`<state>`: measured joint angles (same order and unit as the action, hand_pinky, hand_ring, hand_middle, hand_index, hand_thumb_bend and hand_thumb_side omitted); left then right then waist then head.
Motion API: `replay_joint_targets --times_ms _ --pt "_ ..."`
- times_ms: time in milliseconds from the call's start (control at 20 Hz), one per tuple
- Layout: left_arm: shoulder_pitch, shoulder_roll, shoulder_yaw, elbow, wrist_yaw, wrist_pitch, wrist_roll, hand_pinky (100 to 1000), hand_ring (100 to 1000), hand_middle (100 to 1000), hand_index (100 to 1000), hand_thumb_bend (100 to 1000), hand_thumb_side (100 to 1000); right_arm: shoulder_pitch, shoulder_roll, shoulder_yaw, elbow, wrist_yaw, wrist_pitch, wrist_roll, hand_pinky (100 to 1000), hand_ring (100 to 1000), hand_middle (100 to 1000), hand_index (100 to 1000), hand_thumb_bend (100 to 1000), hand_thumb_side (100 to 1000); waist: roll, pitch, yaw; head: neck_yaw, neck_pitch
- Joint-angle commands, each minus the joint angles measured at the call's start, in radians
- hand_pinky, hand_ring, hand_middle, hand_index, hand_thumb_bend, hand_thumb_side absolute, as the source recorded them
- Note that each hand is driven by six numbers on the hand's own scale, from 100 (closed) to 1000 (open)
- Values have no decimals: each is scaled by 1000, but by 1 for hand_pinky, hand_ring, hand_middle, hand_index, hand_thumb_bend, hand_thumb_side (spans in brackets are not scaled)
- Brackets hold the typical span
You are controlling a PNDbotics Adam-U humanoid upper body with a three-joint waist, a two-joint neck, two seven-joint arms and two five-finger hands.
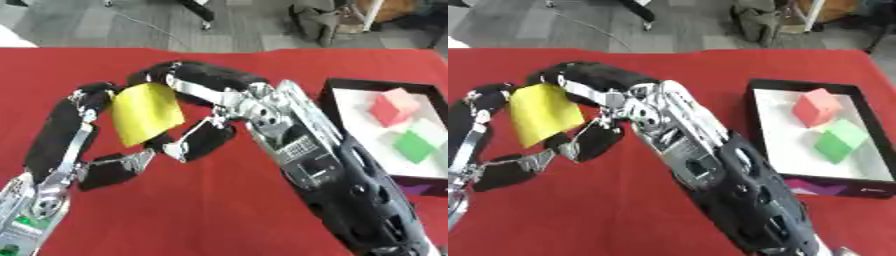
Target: Pick up the objects with one hand, pass them to the other hand, and then place them into the box on the other side of the table.
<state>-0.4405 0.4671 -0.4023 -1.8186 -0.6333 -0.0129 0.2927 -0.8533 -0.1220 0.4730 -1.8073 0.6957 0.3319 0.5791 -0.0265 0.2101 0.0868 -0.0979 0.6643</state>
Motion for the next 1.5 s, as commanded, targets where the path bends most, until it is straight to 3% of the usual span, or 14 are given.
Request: replay_joint_targets --times_ms 50,300,450,600,750,900,1000,1150,1500 --pt "11 20 32 42 46 53 24 682 644 688 869 341 589 -12 -38 -27 -32 -25 28 -53 880 894 507 576 100 100 5 -14 -1 -3 -14" --pt "25 25 51 74 123 153 26 710 689 735 902 443 672 7 -54 -54 -46 -49 63 -102 881 894 496 563 100 100 6 -14 -4 -1 -16" --pt "35 39 57 29 129 230 14 714 693 739 902 464 682 25 -69 -82 -60 -67 85 -128 883 901 496 563 100 100 7 -13 -6 0 -19" --pt "53 52 79 5 126 261 14 712 693 740 902 462 701 52 -100 -124 -74 -94 112 -158 886 911 496 566 100 100 8 -12 -9 2 -24" --pt "72 61 106 -7 130 275 38 705 686 734 892 401 711 90 -145 -180 -85 -125 147 -204 889 922 500 572 100 100 8 -11 -12 6 -28" --pt "93 64 142 -19 159 290 98 679 662 709 854 172 657 143 -198 -265 -84 -135 191 -288 889 928 509 583 100 100 7 -9 -14 10 -35" --pt "104 61 168 -28 196 294 142 663 643 690 822 100 643 178 -235 -325 -67 -114 223 -357 886 930 521 598 100 100 7 -8 -16 13 -39" --pt "117 50 208 -42 265 276 199 641 617 659 765 100 677 224 -280 -404 -22 -86 274 -447 879 937 547 626 100 100 7 -7 -17 11 -47" --pt "129 32 268 -47 338 227 285 643 612 655 755 100 687 301 -329 -544 75 -1 370 -591 876 942 570 649 100 100 9 -6 -20 -6 -60"
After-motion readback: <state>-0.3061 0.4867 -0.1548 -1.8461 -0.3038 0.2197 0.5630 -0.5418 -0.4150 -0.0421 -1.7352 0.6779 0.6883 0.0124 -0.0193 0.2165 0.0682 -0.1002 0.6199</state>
